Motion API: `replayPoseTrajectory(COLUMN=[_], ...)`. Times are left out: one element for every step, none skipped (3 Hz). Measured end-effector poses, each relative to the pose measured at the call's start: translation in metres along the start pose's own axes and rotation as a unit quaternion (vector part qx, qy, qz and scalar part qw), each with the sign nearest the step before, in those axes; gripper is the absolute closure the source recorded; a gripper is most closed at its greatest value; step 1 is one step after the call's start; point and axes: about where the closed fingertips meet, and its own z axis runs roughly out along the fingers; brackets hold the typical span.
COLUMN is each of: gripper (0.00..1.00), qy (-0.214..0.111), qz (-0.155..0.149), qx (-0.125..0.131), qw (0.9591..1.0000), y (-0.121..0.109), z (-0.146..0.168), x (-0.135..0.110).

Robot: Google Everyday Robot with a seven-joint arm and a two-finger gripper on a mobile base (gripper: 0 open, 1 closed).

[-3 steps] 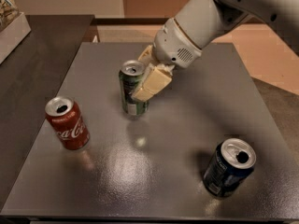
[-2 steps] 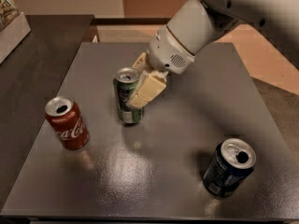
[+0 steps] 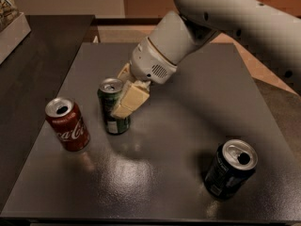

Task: Move green can near coke can

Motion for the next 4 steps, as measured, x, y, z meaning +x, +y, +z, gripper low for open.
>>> replayPoseTrajectory(gripper=[0.83, 0.6, 0.36, 0.13], qy=[0.0, 0.007, 0.007, 0.008], qz=[-0.002, -0.008, -0.009, -0.01], qx=[0.002, 0.01, 0.009, 0.009], qw=[1.0, 0.9999, 0.9999, 0.9999], y=[-0.001, 0.0, 0.001, 0.002], z=[0.014, 0.024, 0.024, 0.025], x=[-0.006, -0.005, -0.006, -0.008])
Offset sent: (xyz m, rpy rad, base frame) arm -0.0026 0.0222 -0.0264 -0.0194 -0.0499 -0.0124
